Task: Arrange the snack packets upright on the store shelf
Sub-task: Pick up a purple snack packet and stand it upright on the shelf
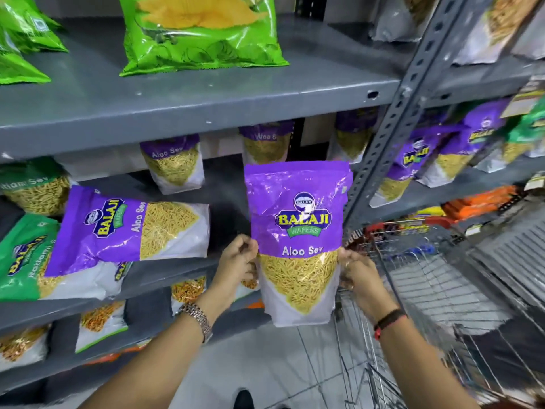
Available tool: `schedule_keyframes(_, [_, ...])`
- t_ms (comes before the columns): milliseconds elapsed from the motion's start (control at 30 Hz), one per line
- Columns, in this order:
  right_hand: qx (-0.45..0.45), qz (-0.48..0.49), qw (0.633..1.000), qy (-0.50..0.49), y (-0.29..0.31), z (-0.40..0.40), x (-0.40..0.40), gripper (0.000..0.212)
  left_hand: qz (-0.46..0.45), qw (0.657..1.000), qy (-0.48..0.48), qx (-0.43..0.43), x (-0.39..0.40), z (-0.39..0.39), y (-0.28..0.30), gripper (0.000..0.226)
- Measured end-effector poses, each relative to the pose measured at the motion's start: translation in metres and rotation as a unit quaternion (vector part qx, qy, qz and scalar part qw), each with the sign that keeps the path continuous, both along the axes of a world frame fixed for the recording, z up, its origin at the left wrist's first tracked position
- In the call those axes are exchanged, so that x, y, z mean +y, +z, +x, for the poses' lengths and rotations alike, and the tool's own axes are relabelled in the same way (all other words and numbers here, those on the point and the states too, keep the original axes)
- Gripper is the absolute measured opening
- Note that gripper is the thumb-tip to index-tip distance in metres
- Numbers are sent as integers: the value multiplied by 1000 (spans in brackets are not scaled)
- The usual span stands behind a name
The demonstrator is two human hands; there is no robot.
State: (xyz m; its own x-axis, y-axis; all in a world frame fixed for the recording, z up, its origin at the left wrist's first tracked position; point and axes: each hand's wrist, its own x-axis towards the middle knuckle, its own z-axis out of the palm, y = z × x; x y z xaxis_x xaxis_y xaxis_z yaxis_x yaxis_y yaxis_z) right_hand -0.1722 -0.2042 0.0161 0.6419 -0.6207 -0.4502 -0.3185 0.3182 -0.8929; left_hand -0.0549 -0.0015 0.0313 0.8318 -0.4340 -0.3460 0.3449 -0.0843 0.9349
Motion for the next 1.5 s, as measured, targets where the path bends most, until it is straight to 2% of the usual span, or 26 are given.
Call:
schedule_keyframes(200, [-11,-14,1000,12,6,15,-8,19,-14,1000,-10,-7,-11,15,11,23])
schedule_keyframes(333, [-33,-44,998,27,28,69,-10,36,-11,998,43,-52,-18,49,27,23])
schedule_keyframes(467, [-46,-105,993,30,36,134,-15,35,-32,991,95,-92,-24,88,32,21])
schedule_keyframes(567, [-47,-154,987,26,10,182,-32,33,-39,983,144,-102,-33,119,24,22])
schedule_keyframes(667, [-38,-181,983,21,14,207,-36,31,-27,979,169,-113,-42,146,12,19])
schedule_keyframes(767, [-15,-209,976,54,25,213,-35,34,-14,981,162,-108,-47,160,-8,15])
schedule_keyframes(833, [2,-212,976,52,20,211,-37,24,-1,983,155,-103,-49,161,-14,13])
schedule_keyframes(900, [30,-217,975,33,4,207,-42,12,-12,981,162,-104,-47,156,-9,2])
schedule_keyframes(967, [97,-194,976,27,1,195,-34,17,-50,978,186,-86,-36,143,3,19])
schedule_keyframes(1000, [122,-168,976,65,5,185,-24,24,-83,972,206,-77,-25,133,10,22])
schedule_keyframes(1067, [172,-131,955,204,9,173,0,27,-143,948,270,-89,5,112,14,18])
schedule_keyframes(1133, [188,-135,914,334,12,174,28,27,-156,915,362,-86,41,89,9,21])
schedule_keyframes(1200, [148,-181,884,404,19,192,60,30,-155,882,443,-41,77,69,-4,20])
schedule_keyframes(1267, [87,-298,849,428,24,218,90,30,-149,863,482,12,105,56,-18,17])
schedule_keyframes(1333, [41,-408,803,432,26,243,123,24,-104,870,479,49,126,51,-24,18])
schedule_keyframes(1400, [23,-429,782,451,24,266,151,26,-45,893,443,66,139,51,-24,16])
schedule_keyframes(1500, [54,-436,750,495,24,295,184,35,2,919,387,80,152,55,-19,16])
